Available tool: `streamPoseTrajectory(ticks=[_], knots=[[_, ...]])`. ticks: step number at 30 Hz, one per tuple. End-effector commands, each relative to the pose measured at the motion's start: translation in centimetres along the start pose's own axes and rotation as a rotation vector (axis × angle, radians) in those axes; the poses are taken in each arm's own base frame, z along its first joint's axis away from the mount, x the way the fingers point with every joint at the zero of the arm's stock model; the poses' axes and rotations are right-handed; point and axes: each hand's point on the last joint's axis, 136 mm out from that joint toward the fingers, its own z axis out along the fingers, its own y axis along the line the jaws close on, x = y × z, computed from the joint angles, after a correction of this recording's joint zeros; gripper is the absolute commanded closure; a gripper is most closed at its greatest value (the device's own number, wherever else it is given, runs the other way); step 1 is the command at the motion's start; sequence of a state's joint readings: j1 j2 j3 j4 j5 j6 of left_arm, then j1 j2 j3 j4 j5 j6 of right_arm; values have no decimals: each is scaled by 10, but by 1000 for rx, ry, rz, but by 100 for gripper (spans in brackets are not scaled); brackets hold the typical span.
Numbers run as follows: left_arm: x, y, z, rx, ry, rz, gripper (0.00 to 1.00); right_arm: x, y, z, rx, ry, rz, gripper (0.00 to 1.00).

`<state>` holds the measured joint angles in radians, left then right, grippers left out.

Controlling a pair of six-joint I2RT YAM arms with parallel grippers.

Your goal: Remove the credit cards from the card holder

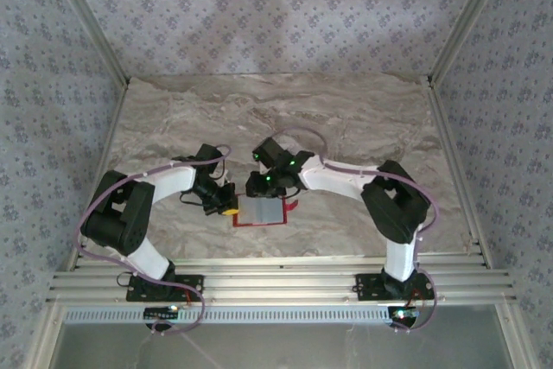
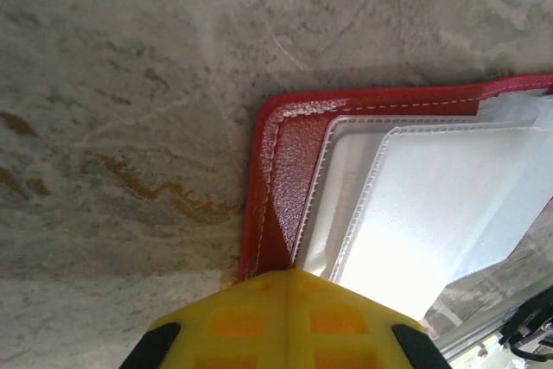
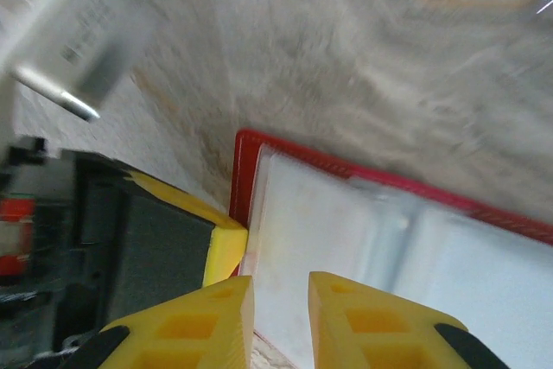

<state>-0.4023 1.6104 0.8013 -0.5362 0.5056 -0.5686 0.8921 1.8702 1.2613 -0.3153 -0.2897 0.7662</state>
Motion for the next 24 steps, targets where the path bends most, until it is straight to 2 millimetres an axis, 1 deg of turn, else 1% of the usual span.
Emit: streamPoseTrajectory(ticks=[1,6,12,14,17,21,24], knots=[[4,-1,-1,9,-2,14,100,1,19,12,-47,20,46,78],[6,2,2,9,2,6,100,11,16,32,-67,62,72,81],[7,2,1,9,3,7,100,20,10,47,-75,93,97,84],[7,2,1,8,4,6,100,22,7,48,-65,97,99,84],[7,2,1,8,5,6,100,25,-5,47,-9,99,107,82],[6,1,0,6,4,8,100,29,-22,40,100,104,99,74],[6,2,1,3,7,7,100,31,-31,34,166,110,88,68]])
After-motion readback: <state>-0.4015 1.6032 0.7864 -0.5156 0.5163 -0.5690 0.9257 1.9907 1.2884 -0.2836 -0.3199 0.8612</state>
